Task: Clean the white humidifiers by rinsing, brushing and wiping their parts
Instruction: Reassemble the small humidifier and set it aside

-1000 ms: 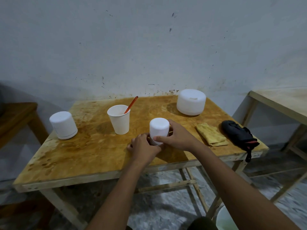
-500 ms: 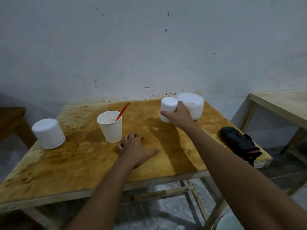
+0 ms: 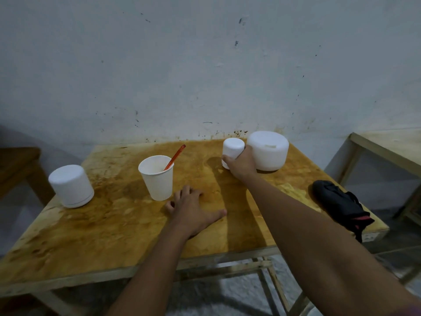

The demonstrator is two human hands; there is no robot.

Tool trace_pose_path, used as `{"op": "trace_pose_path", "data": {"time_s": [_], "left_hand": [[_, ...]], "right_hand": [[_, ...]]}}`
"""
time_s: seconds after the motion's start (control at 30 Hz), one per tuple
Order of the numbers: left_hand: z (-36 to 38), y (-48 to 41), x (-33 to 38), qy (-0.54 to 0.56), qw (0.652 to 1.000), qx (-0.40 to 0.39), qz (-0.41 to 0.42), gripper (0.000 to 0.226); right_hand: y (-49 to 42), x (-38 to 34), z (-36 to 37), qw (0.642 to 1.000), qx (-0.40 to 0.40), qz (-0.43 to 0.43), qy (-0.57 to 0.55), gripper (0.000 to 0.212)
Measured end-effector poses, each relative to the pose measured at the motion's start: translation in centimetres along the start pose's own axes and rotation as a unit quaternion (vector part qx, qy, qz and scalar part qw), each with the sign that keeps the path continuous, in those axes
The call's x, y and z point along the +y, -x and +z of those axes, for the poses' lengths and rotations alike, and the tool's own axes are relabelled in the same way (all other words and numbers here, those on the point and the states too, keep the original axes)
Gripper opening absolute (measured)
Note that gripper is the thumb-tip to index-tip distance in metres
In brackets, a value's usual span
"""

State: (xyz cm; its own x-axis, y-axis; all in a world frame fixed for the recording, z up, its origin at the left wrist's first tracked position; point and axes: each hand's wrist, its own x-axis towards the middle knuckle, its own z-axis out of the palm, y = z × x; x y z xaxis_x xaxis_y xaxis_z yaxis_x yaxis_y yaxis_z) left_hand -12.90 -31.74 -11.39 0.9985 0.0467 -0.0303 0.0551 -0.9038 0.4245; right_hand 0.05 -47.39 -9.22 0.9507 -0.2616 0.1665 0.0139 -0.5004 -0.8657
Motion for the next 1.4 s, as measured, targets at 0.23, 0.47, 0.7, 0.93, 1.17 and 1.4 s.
{"op": "trace_pose_path", "data": {"time_s": [0.23, 0.47, 0.7, 0.93, 1.17, 1.4], "left_hand": [[-0.2, 0.2, 0.0, 0.008, 1.0, 0.001, 0.004, 0.092], [-0.1, 0.1, -0.1, 0.009, 1.0, 0.003, 0.005, 0.091], [-1.0, 0.2, -0.4, 0.059, 0.998, -0.016, 0.008, 0.073], [-3.7, 4.9, -3.7, 0.233, 0.959, 0.119, 0.105, 0.027], [-7.4, 7.1, -10.9, 0.163, 0.87, 0.464, 0.02, 0.023], [-9.8, 5.0, -16.5, 0.23, 0.868, 0.371, -0.235, 0.089]], "right_hand": [[0.7, 0.3, 0.6, 1.0, 0.002, 0.001, -0.009, 0.076], [4.1, 0.9, 0.0, 1.0, 0.003, -0.023, 0.006, 0.059], [8.7, -0.1, -1.3, 0.971, -0.131, -0.016, 0.199, 0.047], [13.2, -3.2, -0.2, 0.951, -0.185, -0.101, 0.226, 0.041], [16.9, -5.7, 4.4, 0.919, -0.213, -0.133, 0.304, 0.043], [16.0, -6.6, 5.1, 0.897, -0.251, -0.1, 0.35, 0.038]]}}
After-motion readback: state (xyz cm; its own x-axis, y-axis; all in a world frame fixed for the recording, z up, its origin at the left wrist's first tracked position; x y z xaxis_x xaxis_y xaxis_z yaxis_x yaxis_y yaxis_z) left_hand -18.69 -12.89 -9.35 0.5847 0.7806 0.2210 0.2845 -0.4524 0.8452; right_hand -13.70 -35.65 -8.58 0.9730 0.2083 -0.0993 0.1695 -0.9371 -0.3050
